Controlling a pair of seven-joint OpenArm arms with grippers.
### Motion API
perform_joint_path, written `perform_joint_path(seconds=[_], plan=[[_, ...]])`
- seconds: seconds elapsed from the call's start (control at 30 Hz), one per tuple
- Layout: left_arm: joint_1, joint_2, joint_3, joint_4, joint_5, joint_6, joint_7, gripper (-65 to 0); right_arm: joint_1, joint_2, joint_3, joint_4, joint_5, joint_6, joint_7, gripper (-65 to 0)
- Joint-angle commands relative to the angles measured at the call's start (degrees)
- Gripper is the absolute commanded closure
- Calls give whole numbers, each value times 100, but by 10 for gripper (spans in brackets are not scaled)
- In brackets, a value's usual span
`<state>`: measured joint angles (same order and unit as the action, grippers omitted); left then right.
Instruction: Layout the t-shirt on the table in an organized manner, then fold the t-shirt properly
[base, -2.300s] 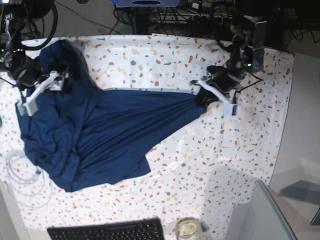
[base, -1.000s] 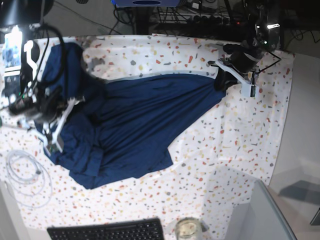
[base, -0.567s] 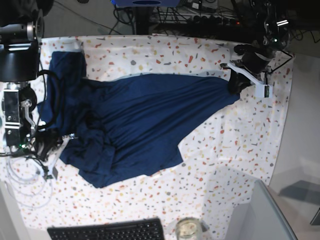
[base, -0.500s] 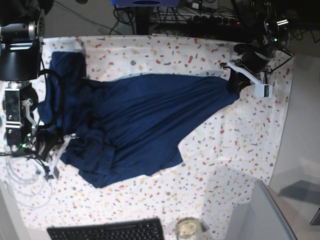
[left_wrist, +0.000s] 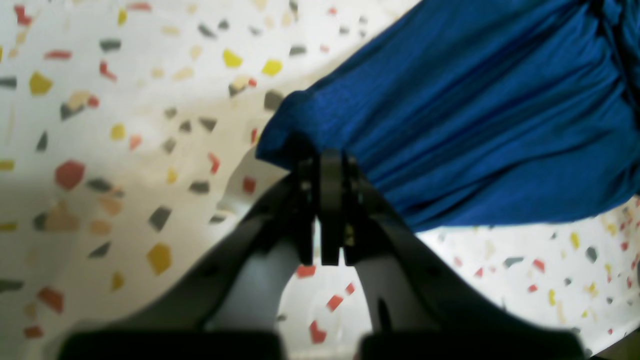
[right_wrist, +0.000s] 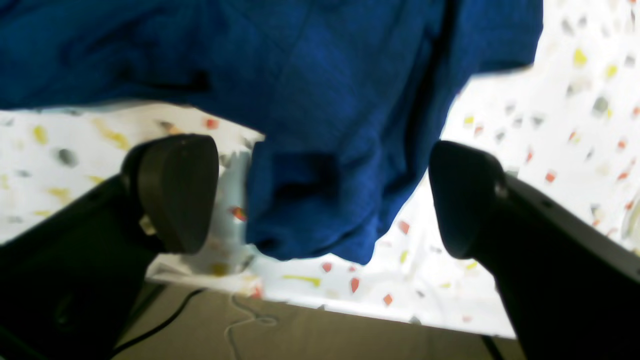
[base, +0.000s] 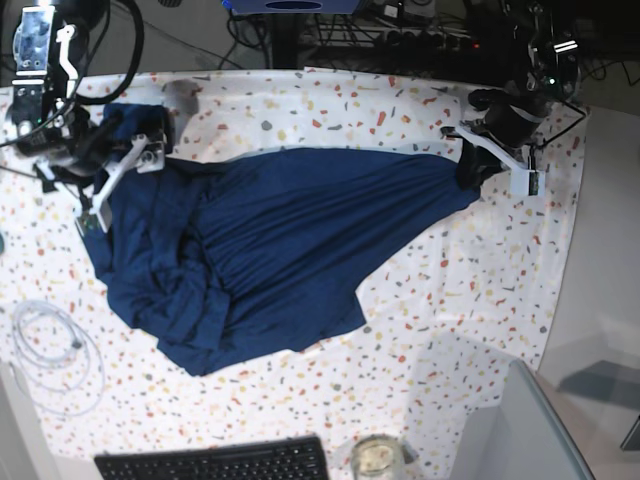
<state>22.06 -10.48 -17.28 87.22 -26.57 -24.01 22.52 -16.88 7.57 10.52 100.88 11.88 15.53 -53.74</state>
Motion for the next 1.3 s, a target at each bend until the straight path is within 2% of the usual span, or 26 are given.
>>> perform_joint_path(seconds=[0.0, 0.07, 0.17, 0.27, 0.33, 0.47, 0.57, 0.77, 0.9, 0.93, 1.07, 1.1, 1.17, 1.27], plan=[[5, -55, -26, 109, -55, -21, -112, 0, -4, 29, 25, -62, 47, -1, 156, -602], [5, -82, -26, 82, -55, -21, -112, 0, -4, 47, 60, -387, 47, -1, 314, -513], [5, -222, -26, 65, -55, -21, -112, 0, -30, 73, 68, -510, 47, -1, 323, -327], [5, -310, -35, 74, -55, -21, -112, 0, -294, 144, 77, -70, 47, -1, 314, -93], [5, -363, -35, 65, -55, -21, -112, 0, -540, 214, 77, 413, 47, -1, 244, 0], [5, -512, -35, 65, -55, -21, -120, 0, -857, 460, 77, 1275, 47, 8, -310, -14], [-48, -512, -35, 65, -55, -21, -129, 0, -865, 706, 77, 1327, 47, 8, -600, 0], [-163, -521, -35, -58, -55, -21, -129, 0, -830, 1093, 42, 1055, 47, 8, -618, 0], [-277, -521, -35, -181, -55, -21, -120, 0, -646, 1076, 25, 606, 65, 8, -609, -17], [-277, -521, -35, -181, -55, -21, -120, 0, -628, 1005, 25, 483, 65, 8, -609, -57], [-268, -521, -35, -137, -55, -21, -120, 0, -540, 926, 77, 343, 56, 8, -583, -357], [-259, -521, -35, -137, -55, -21, -120, 0, -531, 926, 95, 413, 47, -10, -530, -401], [-250, -521, -35, -137, -55, -21, -120, 0, -575, 917, 385, 606, 47, -72, -398, -407], [-242, -521, -35, -129, -55, -21, -120, 0, -751, 706, 657, 923, 56, -116, -583, -363]])
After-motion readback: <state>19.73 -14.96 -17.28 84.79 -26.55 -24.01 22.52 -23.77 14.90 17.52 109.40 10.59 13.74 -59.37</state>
